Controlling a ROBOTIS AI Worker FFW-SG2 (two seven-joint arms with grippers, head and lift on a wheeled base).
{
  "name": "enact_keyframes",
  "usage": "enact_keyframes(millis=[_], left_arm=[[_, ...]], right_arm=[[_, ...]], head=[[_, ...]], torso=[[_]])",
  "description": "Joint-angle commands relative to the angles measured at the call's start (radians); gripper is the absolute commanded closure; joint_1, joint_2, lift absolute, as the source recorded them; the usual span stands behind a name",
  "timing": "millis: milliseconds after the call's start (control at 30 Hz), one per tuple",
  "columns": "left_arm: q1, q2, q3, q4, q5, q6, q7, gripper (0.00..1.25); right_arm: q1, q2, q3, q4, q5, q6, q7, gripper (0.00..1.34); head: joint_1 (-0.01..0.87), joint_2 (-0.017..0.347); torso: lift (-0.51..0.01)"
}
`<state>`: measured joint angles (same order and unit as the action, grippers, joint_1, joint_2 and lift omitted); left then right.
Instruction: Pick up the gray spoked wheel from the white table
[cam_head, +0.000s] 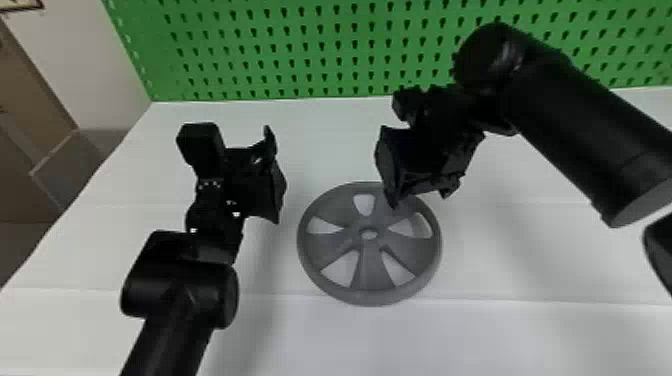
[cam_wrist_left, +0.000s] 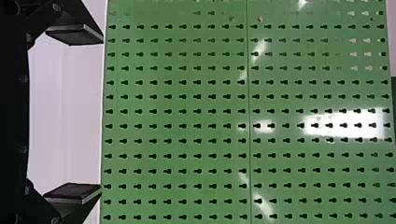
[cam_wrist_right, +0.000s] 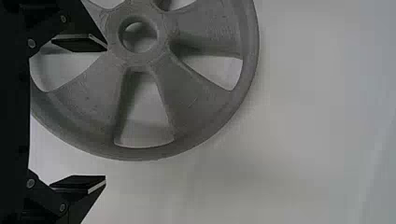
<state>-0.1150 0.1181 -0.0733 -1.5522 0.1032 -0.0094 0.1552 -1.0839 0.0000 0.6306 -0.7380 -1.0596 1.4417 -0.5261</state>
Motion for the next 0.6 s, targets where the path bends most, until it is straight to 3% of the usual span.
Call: enact_keyframes(millis=[0, 333, 567], left_arm=[[0.001, 0.0, 0.0, -0.011, 0.001, -0.003, 0.001, 0.16], [-0.003, 0.0, -0.014, -0.045, 0.004, -0.003, 0.001, 0.16], [-0.003, 0.0, -0.034, -0.063, 0.018, -0.003, 0.001, 0.16]], right_arm=[[0.022, 0.001, -0.045, 0.0, 0.021, 0.012, 0.0, 0.28], [0.055, 0.001, -0.144, 0.023, 0.105, 0.019, 0.0, 0.28], [0.072, 0.001, -0.166, 0.025, 0.159, 0.0, 0.0, 0.28]], head=[[0.778, 0.155], [0.778, 0.155], [0.778, 0.155]], torso=[[-0.081], [-0.081], [-0.081]])
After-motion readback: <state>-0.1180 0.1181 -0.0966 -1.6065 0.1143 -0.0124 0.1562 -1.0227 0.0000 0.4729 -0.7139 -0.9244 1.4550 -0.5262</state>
